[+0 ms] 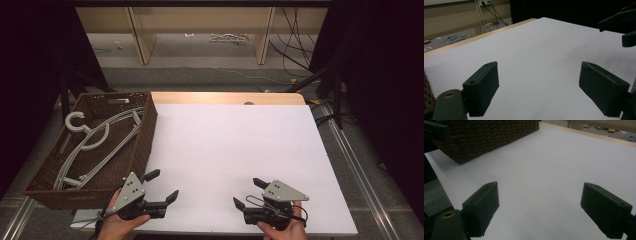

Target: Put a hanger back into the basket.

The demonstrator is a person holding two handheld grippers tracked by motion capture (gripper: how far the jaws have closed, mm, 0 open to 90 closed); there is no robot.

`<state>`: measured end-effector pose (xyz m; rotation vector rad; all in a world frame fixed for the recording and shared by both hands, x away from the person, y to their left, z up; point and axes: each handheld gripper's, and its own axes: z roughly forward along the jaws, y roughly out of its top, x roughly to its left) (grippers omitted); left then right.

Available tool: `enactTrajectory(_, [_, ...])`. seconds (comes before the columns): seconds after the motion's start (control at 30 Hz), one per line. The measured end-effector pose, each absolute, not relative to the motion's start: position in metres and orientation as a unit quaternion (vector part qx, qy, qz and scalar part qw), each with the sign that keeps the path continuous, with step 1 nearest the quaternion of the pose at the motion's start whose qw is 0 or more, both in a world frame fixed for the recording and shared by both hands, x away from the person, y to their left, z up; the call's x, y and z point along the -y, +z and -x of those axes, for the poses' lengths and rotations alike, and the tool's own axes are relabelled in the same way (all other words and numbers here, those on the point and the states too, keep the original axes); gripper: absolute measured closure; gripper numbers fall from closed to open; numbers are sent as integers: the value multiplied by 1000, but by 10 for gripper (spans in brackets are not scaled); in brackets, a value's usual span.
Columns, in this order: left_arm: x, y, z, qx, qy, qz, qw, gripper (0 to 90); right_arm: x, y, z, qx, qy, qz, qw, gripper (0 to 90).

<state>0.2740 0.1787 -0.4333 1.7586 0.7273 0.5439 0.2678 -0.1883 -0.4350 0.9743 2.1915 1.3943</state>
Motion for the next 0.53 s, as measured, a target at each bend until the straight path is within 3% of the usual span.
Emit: enactTrajectory(0.53, [-180,-433,-276,-308,229,-741,551,165,190,-434,-269,-779,491,-341,191,161])
